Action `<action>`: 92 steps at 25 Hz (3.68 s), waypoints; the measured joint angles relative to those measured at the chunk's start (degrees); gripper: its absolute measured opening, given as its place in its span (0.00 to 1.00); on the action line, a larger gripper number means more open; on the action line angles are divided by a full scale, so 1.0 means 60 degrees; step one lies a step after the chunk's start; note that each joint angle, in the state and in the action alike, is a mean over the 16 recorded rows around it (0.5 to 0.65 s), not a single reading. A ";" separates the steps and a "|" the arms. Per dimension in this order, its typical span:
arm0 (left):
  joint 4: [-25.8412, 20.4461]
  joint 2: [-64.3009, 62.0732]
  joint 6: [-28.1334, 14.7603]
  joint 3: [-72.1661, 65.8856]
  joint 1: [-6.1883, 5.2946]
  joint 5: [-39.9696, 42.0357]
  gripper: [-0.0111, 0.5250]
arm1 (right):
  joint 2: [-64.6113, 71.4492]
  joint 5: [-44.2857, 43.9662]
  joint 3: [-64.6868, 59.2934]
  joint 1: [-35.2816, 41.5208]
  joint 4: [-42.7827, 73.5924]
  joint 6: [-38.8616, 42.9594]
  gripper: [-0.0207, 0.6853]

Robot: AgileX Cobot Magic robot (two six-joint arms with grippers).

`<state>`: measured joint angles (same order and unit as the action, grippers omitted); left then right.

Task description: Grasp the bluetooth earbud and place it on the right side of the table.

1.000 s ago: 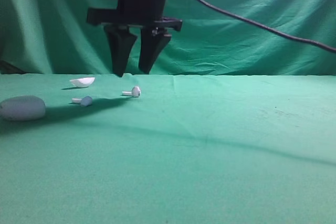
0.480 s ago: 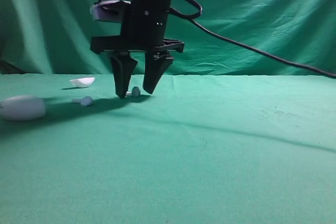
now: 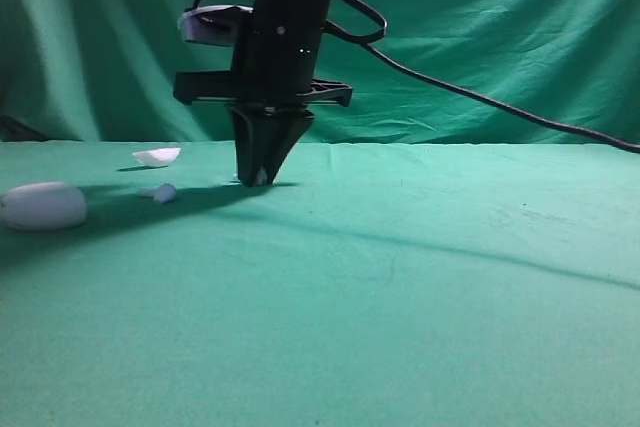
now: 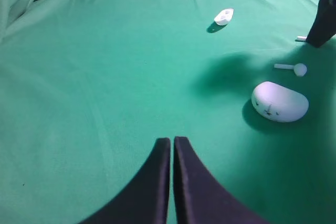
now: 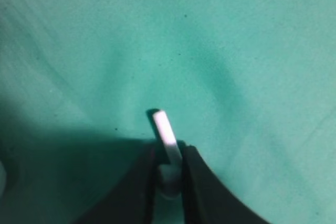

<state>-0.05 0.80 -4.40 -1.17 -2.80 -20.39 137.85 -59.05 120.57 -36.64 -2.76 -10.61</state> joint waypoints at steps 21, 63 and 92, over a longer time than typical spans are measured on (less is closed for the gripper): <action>-0.0001 0.0000 0.0000 0.0000 0.0000 0.0000 0.02 | -0.4628 -0.1625 -0.2323 0.1290 0.0873 0.0767 0.17; -0.0005 0.0000 0.0000 0.0000 0.0000 0.0000 0.02 | -0.6286 0.4860 -1.1360 0.3926 0.0798 0.1308 0.52; -0.0002 0.0000 0.0000 0.0000 0.0000 0.0000 0.02 | -1.7116 0.0802 -1.1685 0.3918 -0.0443 0.1162 0.03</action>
<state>-0.07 0.80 -4.40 -1.17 -2.80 -20.39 35.16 -54.24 50.46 -13.13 -5.42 -3.64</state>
